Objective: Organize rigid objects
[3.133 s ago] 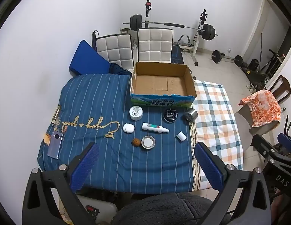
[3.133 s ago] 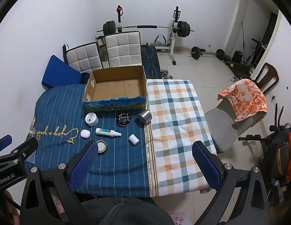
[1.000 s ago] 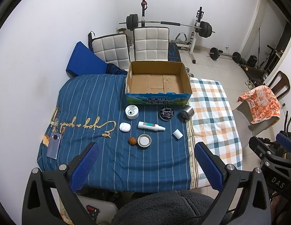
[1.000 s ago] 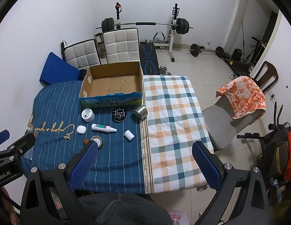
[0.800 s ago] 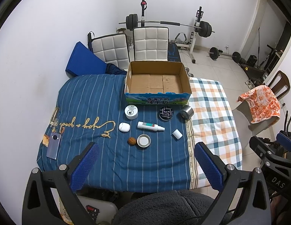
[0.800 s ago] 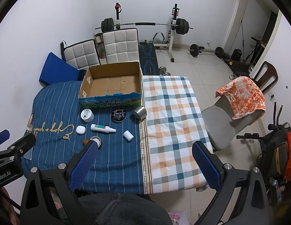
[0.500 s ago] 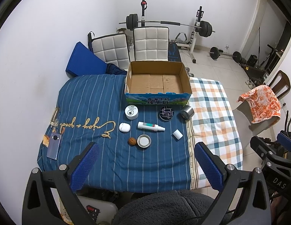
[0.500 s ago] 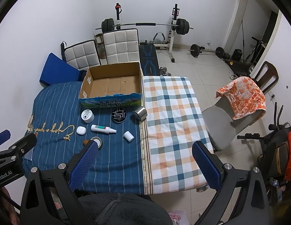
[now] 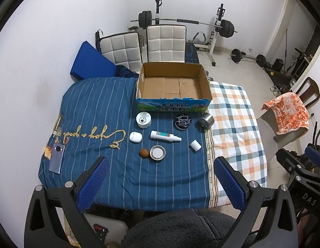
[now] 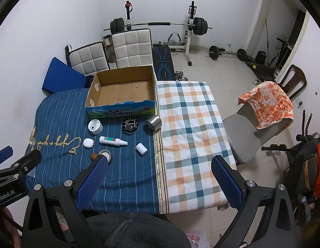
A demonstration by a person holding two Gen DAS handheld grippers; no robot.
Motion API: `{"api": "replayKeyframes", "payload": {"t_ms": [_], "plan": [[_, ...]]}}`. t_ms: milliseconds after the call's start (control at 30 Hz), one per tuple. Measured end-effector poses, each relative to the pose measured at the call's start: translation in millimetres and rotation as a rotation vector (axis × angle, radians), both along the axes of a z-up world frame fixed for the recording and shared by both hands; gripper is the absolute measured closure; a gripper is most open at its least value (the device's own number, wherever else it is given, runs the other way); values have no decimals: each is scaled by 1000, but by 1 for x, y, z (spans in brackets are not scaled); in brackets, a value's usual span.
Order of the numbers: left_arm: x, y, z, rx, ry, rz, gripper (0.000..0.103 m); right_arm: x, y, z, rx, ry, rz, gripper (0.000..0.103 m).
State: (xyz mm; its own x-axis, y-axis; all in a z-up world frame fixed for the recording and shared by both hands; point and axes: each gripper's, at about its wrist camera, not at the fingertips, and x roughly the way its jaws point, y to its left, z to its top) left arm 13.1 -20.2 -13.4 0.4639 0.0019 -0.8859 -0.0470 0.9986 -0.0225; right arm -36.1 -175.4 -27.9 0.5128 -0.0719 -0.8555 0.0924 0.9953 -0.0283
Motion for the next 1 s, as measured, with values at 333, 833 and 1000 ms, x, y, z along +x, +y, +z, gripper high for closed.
{"api": "replayKeyframes", "payload": {"t_ms": [333,833,1000], "plan": [[63,34,-75,0,81,91,0,75,-18,-99,68,165,-16,1],[181,79,-241,30,288,211,0,253,-41,-302,162,381,-37,2],[222,83,-294,20,362,135,0,293,-28,-348,76,424,40,12]]}}
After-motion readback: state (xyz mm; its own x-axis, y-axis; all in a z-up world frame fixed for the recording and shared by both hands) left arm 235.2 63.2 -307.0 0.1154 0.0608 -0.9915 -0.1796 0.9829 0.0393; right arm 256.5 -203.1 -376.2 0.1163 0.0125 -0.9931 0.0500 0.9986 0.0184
